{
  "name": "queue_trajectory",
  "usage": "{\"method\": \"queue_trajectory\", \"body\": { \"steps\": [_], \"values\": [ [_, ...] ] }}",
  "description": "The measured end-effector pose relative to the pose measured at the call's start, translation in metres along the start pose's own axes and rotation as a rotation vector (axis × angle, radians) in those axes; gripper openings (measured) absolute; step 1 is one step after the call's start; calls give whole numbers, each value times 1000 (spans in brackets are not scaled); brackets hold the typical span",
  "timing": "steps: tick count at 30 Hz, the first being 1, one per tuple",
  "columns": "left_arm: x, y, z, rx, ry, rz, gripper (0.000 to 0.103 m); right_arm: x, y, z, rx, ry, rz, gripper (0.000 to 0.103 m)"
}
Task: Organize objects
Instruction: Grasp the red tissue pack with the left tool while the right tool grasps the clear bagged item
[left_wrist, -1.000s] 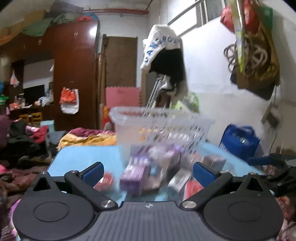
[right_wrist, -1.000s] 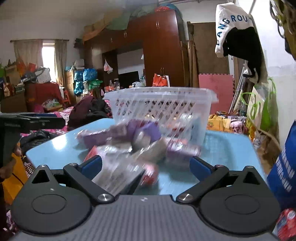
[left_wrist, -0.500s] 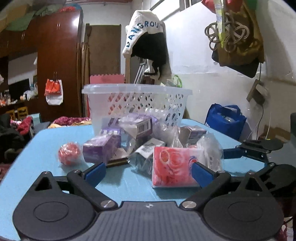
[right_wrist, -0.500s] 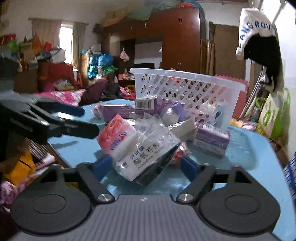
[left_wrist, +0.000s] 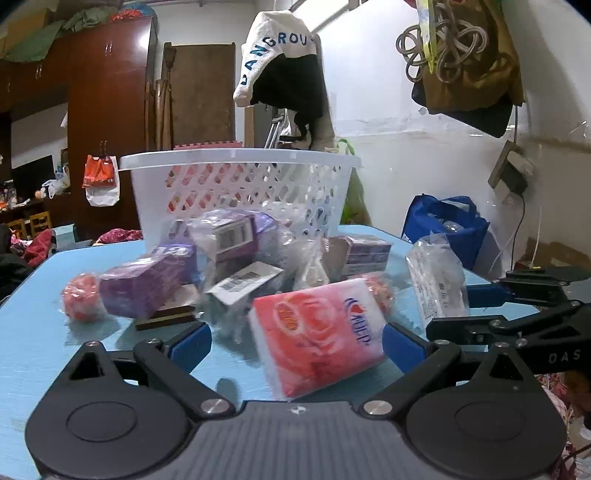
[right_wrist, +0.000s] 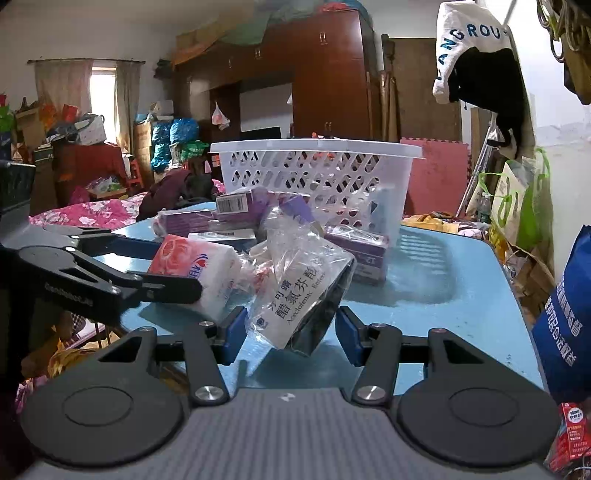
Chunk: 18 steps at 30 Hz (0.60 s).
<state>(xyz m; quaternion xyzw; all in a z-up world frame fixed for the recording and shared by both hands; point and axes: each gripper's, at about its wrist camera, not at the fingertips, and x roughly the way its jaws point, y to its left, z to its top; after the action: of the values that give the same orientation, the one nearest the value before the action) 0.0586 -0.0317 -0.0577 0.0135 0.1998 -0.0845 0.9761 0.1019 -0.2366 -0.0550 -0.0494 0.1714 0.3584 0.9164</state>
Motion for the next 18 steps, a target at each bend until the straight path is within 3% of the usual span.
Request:
{"method": "queue_trajectory", "body": {
  "steps": [2, 9, 11, 13, 15, 18],
  "values": [
    [3, -8, -1, 1, 9, 2, 101, 0, -1, 0, 0, -3, -4, 56],
    [10, -33, -2, 68, -11, 115, 100, 3, -8, -3, 18, -2, -1, 56],
    [11, -34, -4, 71, -7, 116, 87, 3, -8, -3, 19, -3, 1, 56],
    [12, -32, -6, 71, -3, 101, 59, 2, -8, -3, 19, -6, 1, 56],
    [10, -28, -9, 50, -11, 72, 47, 1, -8, -3, 21, -8, 1, 56],
    [4, -25, -14, 56, -36, 86, 40, 1, -9, -3, 21, -9, 0, 56]
  ]
}}
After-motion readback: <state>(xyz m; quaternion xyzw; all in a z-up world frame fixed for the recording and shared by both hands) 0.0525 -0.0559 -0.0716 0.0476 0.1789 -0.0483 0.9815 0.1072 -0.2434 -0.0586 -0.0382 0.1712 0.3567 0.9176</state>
